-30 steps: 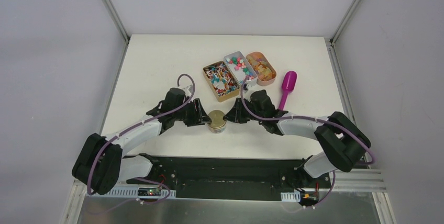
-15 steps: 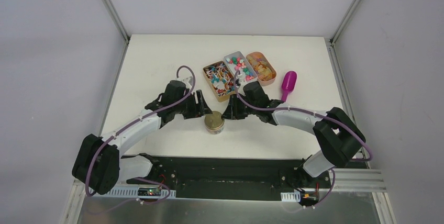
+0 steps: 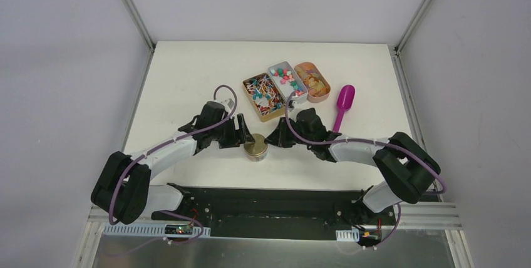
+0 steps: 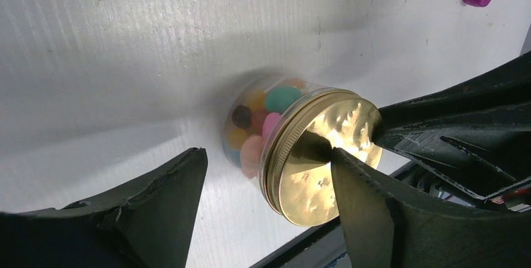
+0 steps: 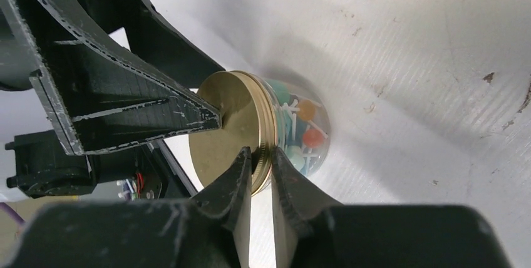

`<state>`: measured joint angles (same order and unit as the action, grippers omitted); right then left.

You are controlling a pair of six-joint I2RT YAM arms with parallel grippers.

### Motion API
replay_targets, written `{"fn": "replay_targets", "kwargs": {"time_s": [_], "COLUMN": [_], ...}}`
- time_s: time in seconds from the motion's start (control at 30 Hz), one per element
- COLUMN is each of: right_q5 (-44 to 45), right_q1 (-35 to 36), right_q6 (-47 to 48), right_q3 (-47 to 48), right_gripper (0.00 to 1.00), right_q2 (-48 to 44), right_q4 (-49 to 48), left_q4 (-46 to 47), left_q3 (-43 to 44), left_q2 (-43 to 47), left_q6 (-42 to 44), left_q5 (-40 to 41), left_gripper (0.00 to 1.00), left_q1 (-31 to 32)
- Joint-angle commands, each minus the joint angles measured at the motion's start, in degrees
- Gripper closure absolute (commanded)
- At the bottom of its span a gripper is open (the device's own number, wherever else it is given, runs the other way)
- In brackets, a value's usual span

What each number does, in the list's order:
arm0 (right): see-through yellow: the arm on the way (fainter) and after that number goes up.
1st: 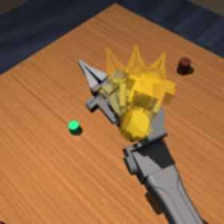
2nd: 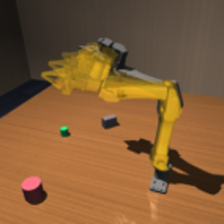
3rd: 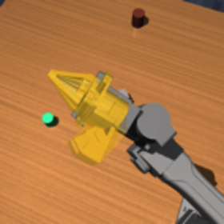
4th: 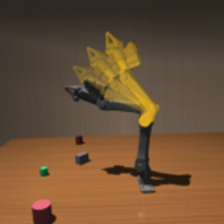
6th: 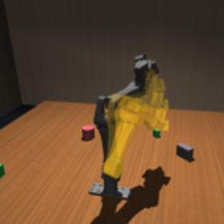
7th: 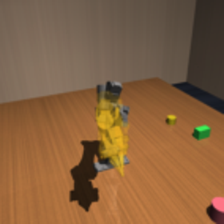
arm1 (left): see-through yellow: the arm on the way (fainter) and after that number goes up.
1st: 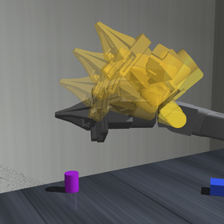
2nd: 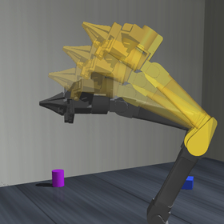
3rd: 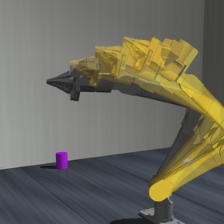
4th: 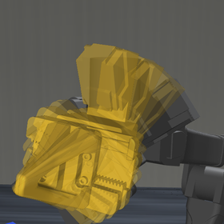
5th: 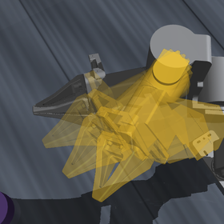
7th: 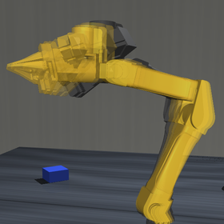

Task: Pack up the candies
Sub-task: Close the bottle lid on the packing bottle.

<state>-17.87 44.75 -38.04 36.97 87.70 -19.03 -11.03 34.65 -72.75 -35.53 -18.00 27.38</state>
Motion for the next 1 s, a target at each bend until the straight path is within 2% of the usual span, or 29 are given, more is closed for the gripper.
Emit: {"fn": "replay_targets", "kwargs": {"time_s": [0.0,0.23,0.43,0.6,0.77,0.97], "right_q5": [6.33,8.95,3.34,0.98,-0.92,1.1], "right_q1": [3.18,3.76,2.04,2.07,2.43,3.81], "right_q6": [-0.73,-1.88,1.02,2.1,0.97,0.85], "right_q3": [-8.14,-11.43,-0.05,6.38,6.87,3.89], "right_gripper": [0.89,0.88,0.73,0.69,0.69,0.77], "right_q2": [3.69,2.81,-2.83,-5.09,-4.16,-1.19], "right_q4": [2.99,-1.41,5.54,11.66,13.29,16.22], "left_q4": [-0.16,1.86,1.34,-0.37,-0.31,-0.85], "left_q3": [-3.98,-6.1,-1.31,0.74,0.64,-1.84], "left_q2": [0.27,0.58,5.23,7.51,5.91,3.26], "left_q6": [-0.29,-1.12,-2.05,-2.55,-1.22,-0.33], "left_q5": [3.54,0.92,-3.92,-3.33,-4.58,-3.91], "left_gripper": [0.26,0.37,0.37,0.36,0.32,0.32], "left_q1": [0.3,0.22,0.05,0.05,0.09,0.21]}}
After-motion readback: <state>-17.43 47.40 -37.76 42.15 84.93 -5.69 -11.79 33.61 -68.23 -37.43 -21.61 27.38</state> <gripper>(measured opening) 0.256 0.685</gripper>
